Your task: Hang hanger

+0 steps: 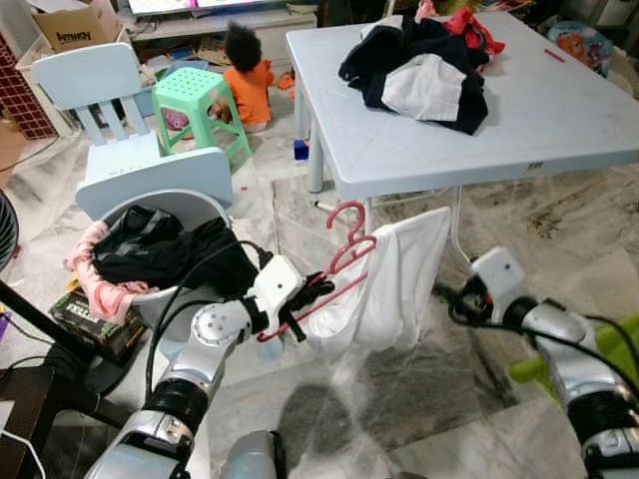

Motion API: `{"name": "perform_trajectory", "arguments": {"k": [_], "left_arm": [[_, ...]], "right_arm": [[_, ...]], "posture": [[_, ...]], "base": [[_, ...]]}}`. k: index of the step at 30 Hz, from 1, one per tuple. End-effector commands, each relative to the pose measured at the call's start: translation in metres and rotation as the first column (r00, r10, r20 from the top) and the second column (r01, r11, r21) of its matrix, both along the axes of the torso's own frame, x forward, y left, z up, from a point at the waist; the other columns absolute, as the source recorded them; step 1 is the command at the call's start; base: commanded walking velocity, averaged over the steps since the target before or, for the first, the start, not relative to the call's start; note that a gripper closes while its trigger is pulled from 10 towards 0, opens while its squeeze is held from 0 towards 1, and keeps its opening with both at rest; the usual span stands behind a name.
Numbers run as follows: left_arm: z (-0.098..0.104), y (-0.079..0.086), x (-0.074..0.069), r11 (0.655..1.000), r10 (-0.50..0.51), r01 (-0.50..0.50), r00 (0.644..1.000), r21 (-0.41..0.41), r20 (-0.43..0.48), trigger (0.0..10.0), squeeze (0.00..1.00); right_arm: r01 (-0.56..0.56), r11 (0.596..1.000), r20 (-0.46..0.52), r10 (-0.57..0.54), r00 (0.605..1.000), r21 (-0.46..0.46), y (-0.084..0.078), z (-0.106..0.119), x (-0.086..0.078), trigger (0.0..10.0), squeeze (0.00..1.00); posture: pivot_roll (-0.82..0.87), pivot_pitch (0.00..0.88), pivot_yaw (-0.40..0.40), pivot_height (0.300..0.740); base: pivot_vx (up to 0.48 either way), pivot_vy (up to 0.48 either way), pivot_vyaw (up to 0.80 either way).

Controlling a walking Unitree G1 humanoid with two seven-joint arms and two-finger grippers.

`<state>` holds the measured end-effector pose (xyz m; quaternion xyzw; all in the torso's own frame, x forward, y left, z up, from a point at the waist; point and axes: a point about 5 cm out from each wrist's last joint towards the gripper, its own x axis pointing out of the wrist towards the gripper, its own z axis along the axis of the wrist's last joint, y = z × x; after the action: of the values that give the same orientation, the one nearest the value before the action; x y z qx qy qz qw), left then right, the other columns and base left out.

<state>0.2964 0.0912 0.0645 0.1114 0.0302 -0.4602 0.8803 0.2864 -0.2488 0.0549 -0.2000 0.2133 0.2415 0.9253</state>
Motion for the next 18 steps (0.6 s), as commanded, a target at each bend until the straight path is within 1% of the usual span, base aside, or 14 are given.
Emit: {"name": "perform_trajectory", "arguments": {"k": [1, 2, 3, 4, 5, 6, 7, 9, 10, 11, 14, 16, 17, 18], "left_arm": [[0.022, -0.003, 0.008, 0.999, -0.013, 0.016, 0.996, -0.045, 0.083, 0.0, 0.00], [0.026, -0.004, 0.008, 0.998, -0.019, 0.024, 0.996, -0.053, 0.091, 0.0, 0.00], [0.029, -0.006, 0.008, 0.998, -0.025, 0.031, 0.995, -0.060, 0.098, 0.0, 0.00], [0.030, -0.007, 0.008, 0.997, -0.030, 0.037, 0.994, -0.064, 0.102, 0.0, 0.00], [0.030, -0.007, 0.008, 0.997, -0.030, 0.037, 0.994, -0.064, 0.102, 0.0, 0.00], [0.031, -0.008, 0.007, 0.997, -0.036, 0.044, 0.994, -0.067, 0.105, 0.0, 0.00], [0.031, -0.008, 0.007, 0.997, -0.036, 0.044, 0.994, -0.067, 0.105, 0.0, 0.00], [0.031, -0.010, 0.005, 0.996, -0.047, 0.054, 0.993, -0.067, 0.106, 0.0, 0.00], [0.031, -0.010, 0.005, 0.996, -0.047, 0.054, 0.993, -0.067, 0.106, 0.0, 0.00], [0.031, -0.010, 0.004, 0.996, -0.052, 0.059, 0.993, -0.063, 0.106, 0.0, 0.00], [0.031, -0.010, 0.004, 0.996, -0.052, 0.059, 0.993, -0.063, 0.106, 0.0, 0.00], [0.031, -0.011, 0.004, 0.996, -0.056, 0.062, 0.993, -0.061, 0.107, 0.0, 0.00], [0.032, -0.012, 0.003, 0.996, -0.062, 0.069, 0.992, -0.062, 0.109, 0.0, 0.00], [0.034, -0.014, 0.003, 0.995, -0.069, 0.076, 0.991, -0.067, 0.112, 0.0, 0.00]], "right_arm": [[-0.034, 0.999, -0.026, 0.034, 0.999, 0.017, 0.010, -0.004, -0.002, 10.0, 0.75], [-0.035, 0.999, -0.040, 0.037, 0.999, 0.042, 0.017, -0.008, -0.003, 10.0, 0.23], [-0.033, 0.997, -0.046, 0.036, 0.998, 0.064, 0.024, -0.011, -0.002, 10.0, 0.00], [-0.024, 0.996, -0.044, 0.028, 0.999, 0.084, 0.031, -0.012, 0.000, 10.0, 0.00], [-0.024, 0.996, -0.044, 0.028, 0.999, 0.084, 0.031, -0.012, 0.000, 10.0, 0.00], [-0.022, 0.992, -0.046, 0.028, 0.999, 0.121, 0.039, -0.013, 0.002, 10.0, 0.00], [-0.022, 0.992, -0.046, 0.028, 0.999, 0.121, 0.039, -0.013, 0.002, 10.0, 0.00], [-0.031, 0.982, -0.053, 0.042, 0.998, 0.184, 0.053, -0.012, 0.004, 10.0, 0.00], [-0.031, 0.982, -0.053, 0.042, 0.998, 0.184, 0.053, -0.012, 0.004, 10.0, 0.00], [-0.043, 0.974, -0.065, 0.058, 0.996, 0.222, 0.060, -0.012, 0.004, 10.0, 0.00], [-0.043, 0.974, -0.065, 0.058, 0.996, 0.222, 0.060, -0.012, 0.004, 10.0, 0.00], [-0.048, 0.970, -0.071, 0.067, 0.995, 0.238, 0.066, -0.012, 0.005, 10.0, 0.00], [-0.023, 0.972, -0.063, 0.039, 0.997, 0.233, 0.069, -0.013, 0.009, 2.1, 0.00], [0.020, 0.974, -0.033, -0.012, 0.999, 0.227, 0.072, -0.011, 0.016, 0.0, 0.00]], "posture": [[-0.04, 0.000, 0.036, 0.740], [-0.04, 0.000, 0.036, 0.740], [-0.03, 0.000, 0.035, 0.740], [-0.03, 0.000, 0.035, 0.740], [-0.03, 0.000, 0.035, 0.740], [-0.02, 0.000, 0.034, 0.740], [-0.02, 0.000, 0.034, 0.740], [-0.02, 0.000, 0.034, 0.740], [-0.02, 0.000, 0.034, 0.740], [-0.02, 0.000, 0.034, 0.740], [-0.02, 0.000, 0.034, 0.740], [-0.02, 0.000, 0.034, 0.740], [-0.02, 0.000, 0.034, 0.740], [-0.02, 0.000, 0.031, 0.740]], "base": [[0.000, 0.000, 0.00], [0.000, 0.000, 0.00], [0.000, 0.000, 0.00], [0.000, 0.000, 0.00], [0.000, 0.000, 0.00], [0.000, 0.000, 0.00], [0.000, 0.000, 0.00], [0.000, 0.000, 0.00], [0.000, 0.000, 0.00], [0.000, 0.000, 0.00], [0.000, 0.000, 0.00], [0.000, 0.000, 0.00], [0.000, 0.000, 0.00], [0.000, 0.000, 0.00]]}}
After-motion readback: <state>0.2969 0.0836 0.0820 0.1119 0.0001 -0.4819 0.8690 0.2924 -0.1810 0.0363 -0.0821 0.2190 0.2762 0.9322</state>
